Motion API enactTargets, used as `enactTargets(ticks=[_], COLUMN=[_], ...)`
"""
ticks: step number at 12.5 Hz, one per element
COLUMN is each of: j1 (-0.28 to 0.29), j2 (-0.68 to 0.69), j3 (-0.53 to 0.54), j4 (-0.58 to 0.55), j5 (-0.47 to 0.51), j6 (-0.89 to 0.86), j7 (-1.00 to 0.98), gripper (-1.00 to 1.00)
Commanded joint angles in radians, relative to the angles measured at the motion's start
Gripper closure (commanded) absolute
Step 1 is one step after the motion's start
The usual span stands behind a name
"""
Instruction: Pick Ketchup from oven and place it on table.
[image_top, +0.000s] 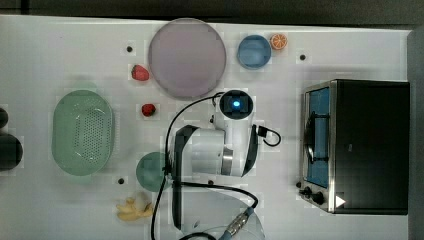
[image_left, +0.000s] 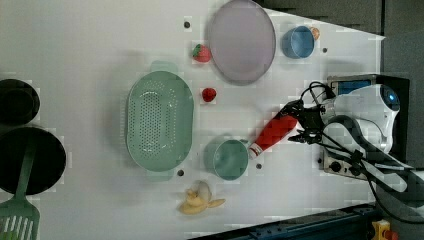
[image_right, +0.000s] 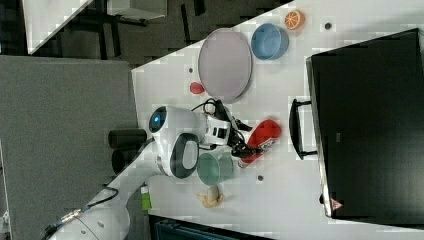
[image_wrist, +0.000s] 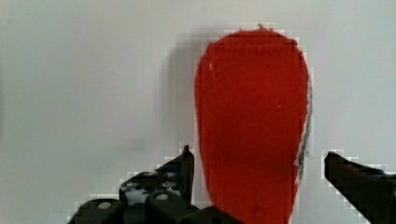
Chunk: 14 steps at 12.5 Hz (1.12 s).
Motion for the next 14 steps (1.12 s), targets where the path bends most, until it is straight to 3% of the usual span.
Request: enactTargets(ticks=[1,6,10,14], j1=[0.022,0.024,0.027,0.025], j2=[-0.180,-0.353,-0.368,-0.370], j3=[-0.006,0.001,0.009,0.004], j4=[0.100,0.347,0.557,0.669], j5=[-0.004,-0.007,-0.009,-0.013], j6=[-0.065,-0.387,-0.629,-0.789], j7=[0.060,0.060,0.060,0.060], gripper=[-1.00,-1.00,-1.00,-1.00])
